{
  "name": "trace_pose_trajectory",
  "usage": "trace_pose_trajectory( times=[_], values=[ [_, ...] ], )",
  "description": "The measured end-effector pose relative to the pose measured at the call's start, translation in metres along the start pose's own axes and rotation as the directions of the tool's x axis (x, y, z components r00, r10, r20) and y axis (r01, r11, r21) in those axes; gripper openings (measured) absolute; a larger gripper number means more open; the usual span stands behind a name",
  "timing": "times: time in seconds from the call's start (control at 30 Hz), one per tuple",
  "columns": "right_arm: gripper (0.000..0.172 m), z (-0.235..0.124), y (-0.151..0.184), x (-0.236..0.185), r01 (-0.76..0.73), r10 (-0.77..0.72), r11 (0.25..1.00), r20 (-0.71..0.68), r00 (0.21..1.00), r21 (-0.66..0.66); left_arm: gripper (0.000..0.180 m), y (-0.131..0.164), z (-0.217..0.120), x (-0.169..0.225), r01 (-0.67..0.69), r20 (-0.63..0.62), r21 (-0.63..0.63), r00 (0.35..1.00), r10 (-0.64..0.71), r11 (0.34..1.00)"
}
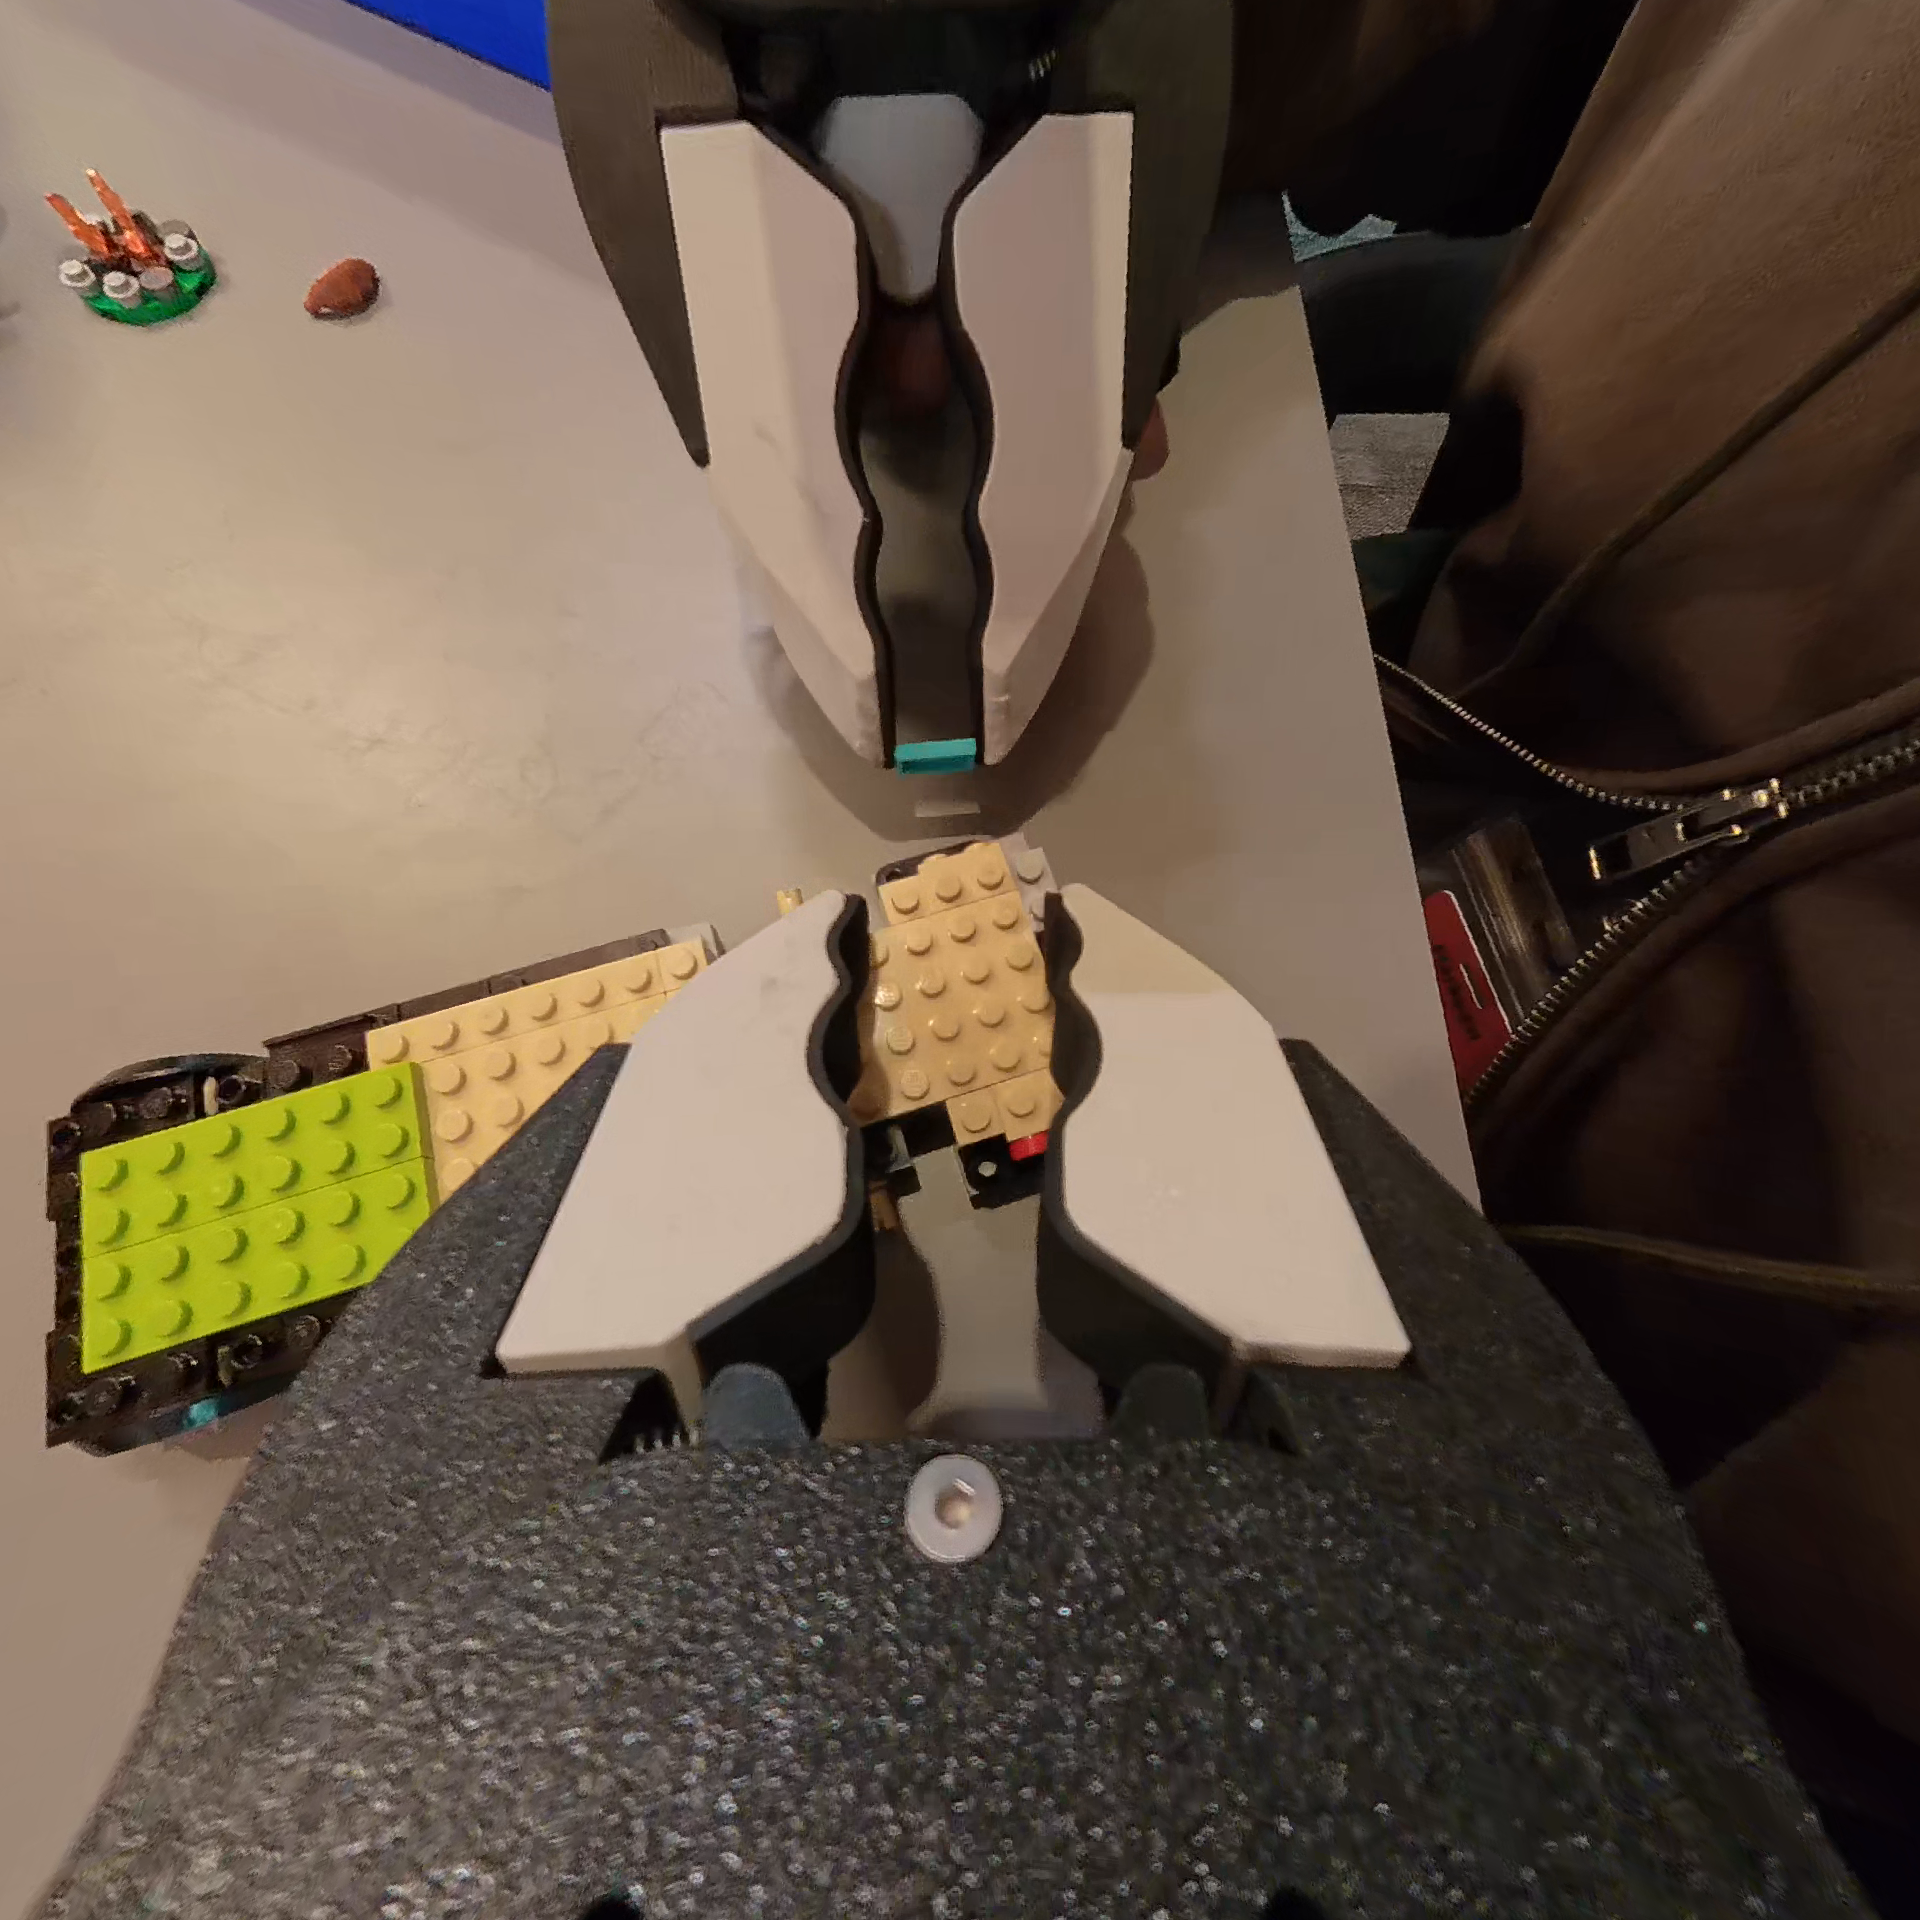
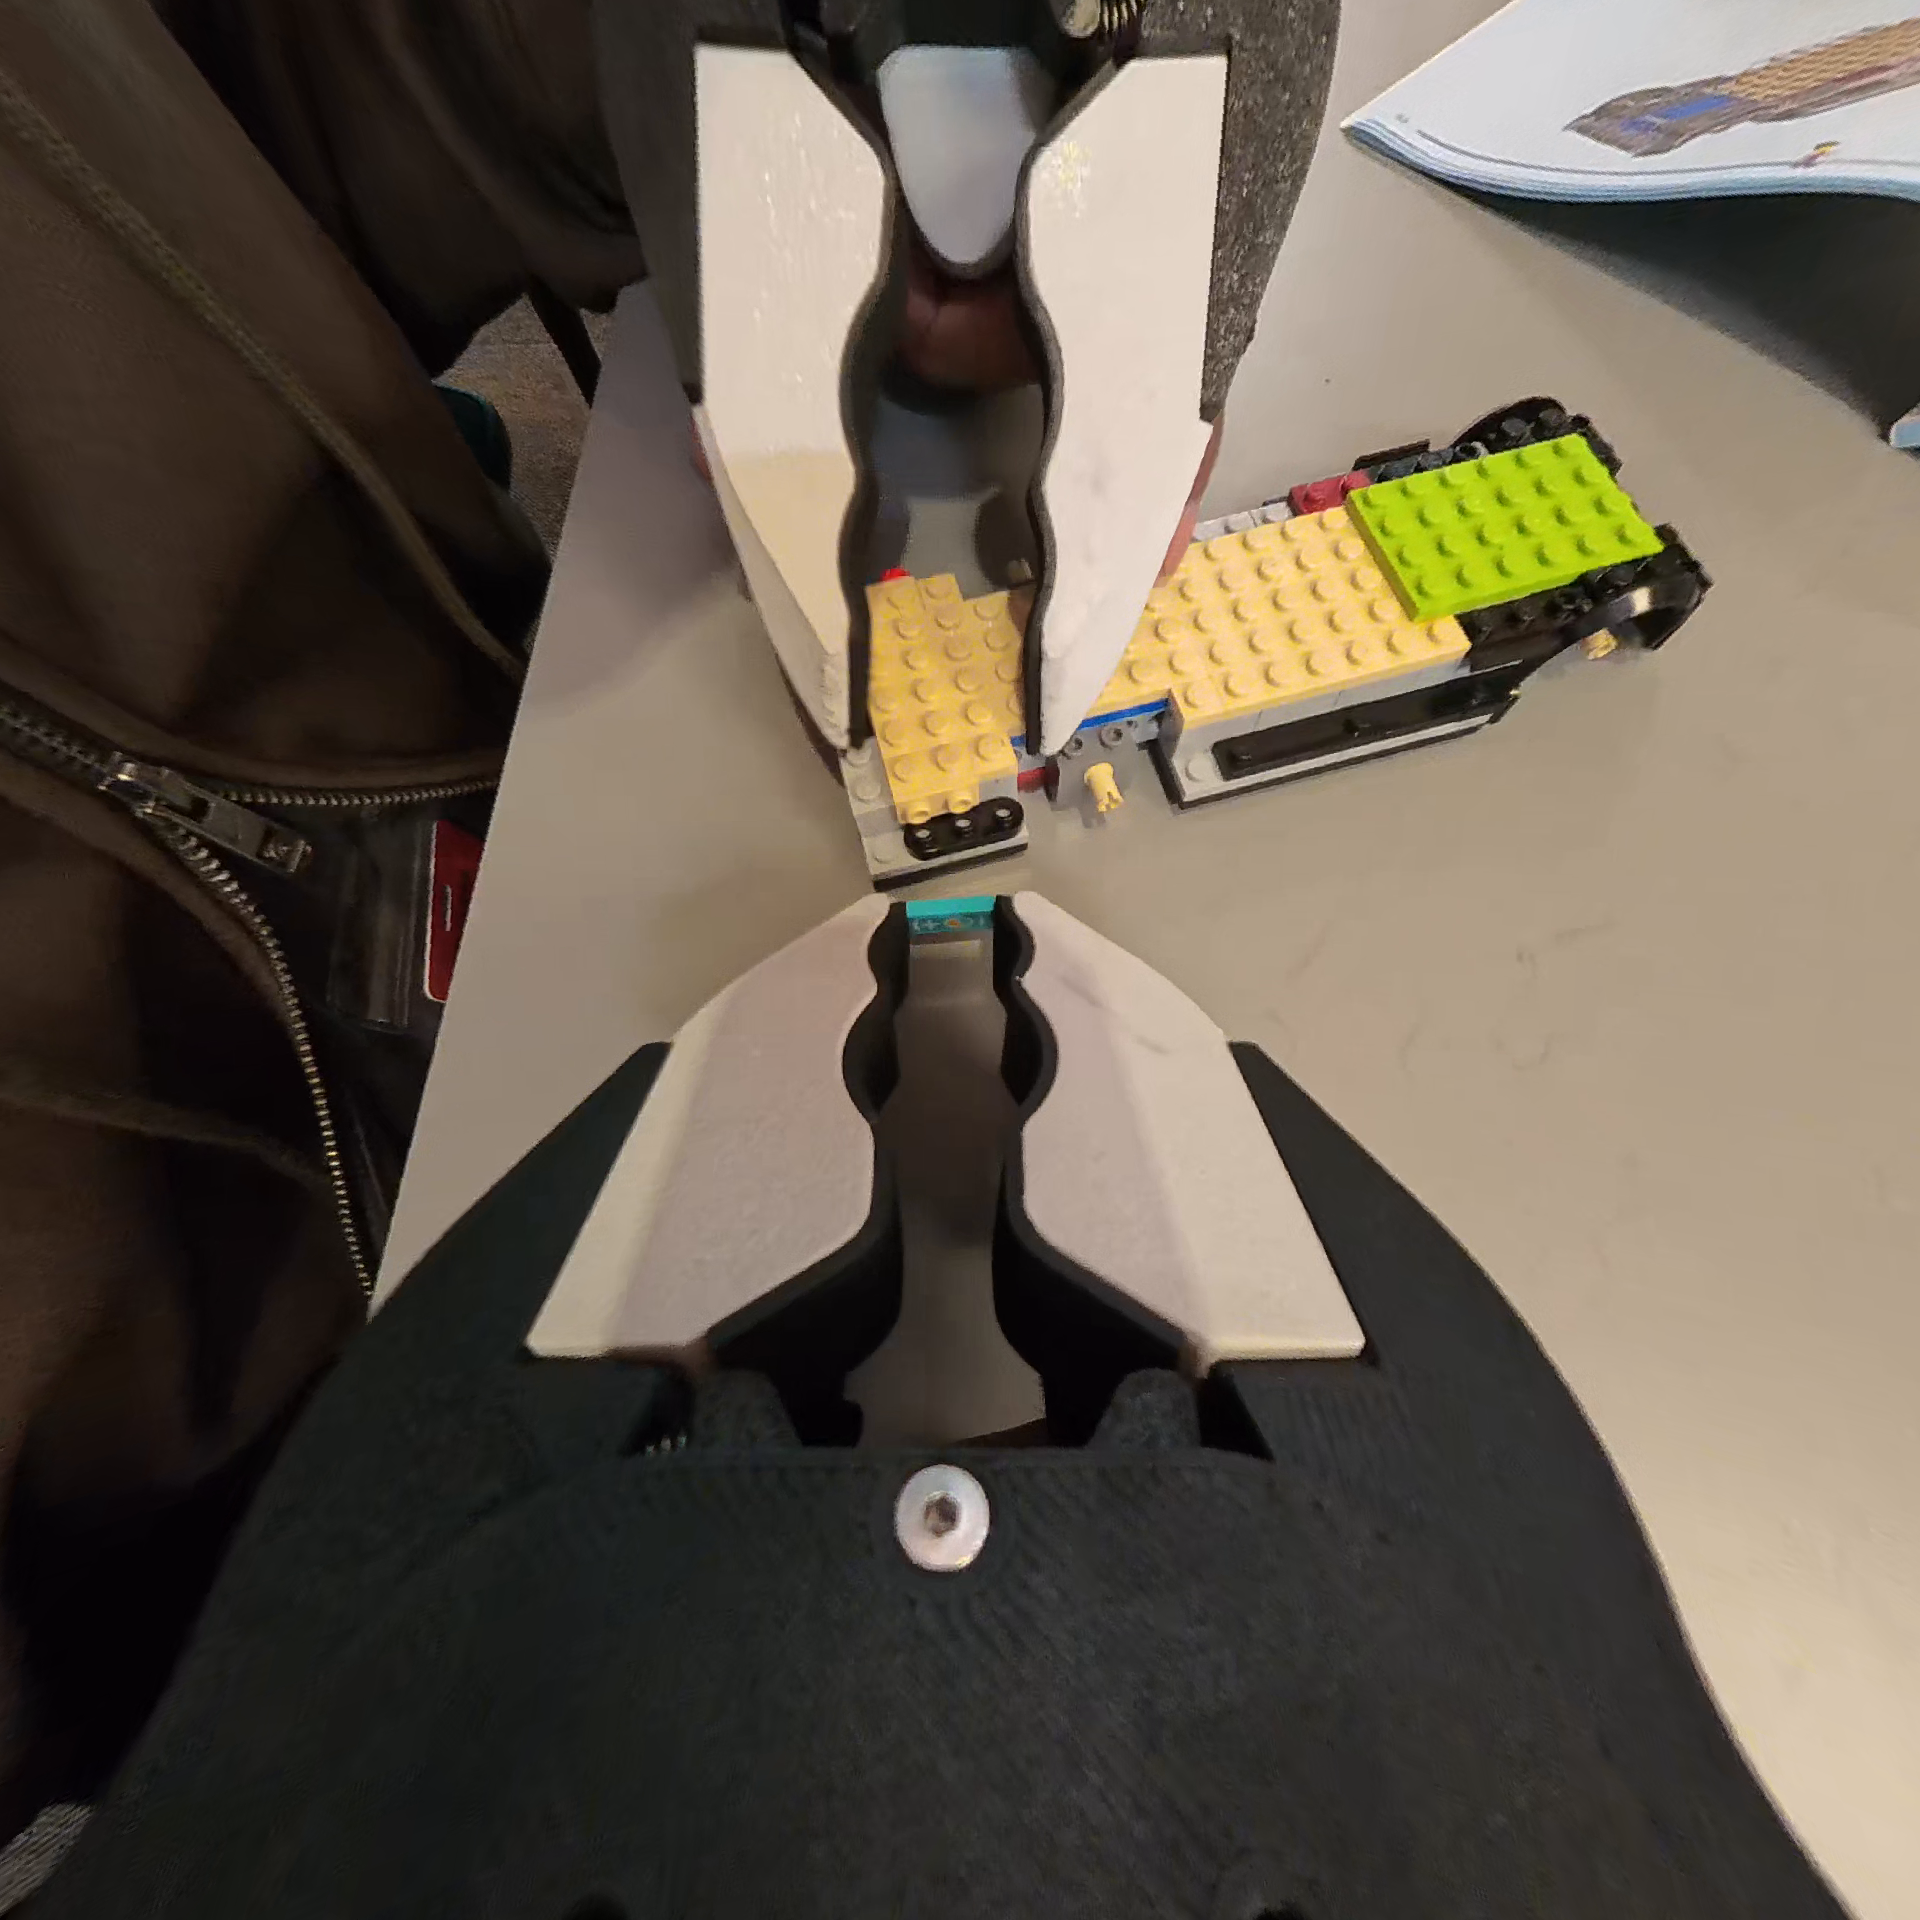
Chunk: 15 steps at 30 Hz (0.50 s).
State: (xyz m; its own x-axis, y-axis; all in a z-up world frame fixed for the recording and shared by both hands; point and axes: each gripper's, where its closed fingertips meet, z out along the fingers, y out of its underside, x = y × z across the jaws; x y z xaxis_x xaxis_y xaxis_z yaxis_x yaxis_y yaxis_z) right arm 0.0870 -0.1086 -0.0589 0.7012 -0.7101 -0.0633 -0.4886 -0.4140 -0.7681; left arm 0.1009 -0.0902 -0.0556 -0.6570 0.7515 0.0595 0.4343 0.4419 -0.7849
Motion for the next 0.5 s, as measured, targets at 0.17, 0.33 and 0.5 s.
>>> trace_pose_trajectory(
  times=[0.17, 0.33, 0.5],
  values=[
    [0.016, -0.015, -0.001, 0.012, -0.036, 0.038, 0.999, -0.093, 0.995, 0.024, 0.038, -0.013, -0.01, -0.003, 0.033, 0.011, 0.087, 0.999, -0.034, 0.996],
    [0.016, -0.076, 0.0, 0.022, -0.169, 0.2, 0.978, -0.317, 0.927, 0.122, 0.042, -0.007, -0.028, -0.008, 0.082, 0.019, 0.112, 0.996, -0.084, 0.99],
    [0.016, -0.184, 0.03, 0.03, -0.285, 0.347, 0.937, -0.61, 0.712, 0.201, 0.042, 0.013, -0.038, -0.01, 0.111, 0.042, 0.074, 0.993, -0.114, 0.991]
  ],
)
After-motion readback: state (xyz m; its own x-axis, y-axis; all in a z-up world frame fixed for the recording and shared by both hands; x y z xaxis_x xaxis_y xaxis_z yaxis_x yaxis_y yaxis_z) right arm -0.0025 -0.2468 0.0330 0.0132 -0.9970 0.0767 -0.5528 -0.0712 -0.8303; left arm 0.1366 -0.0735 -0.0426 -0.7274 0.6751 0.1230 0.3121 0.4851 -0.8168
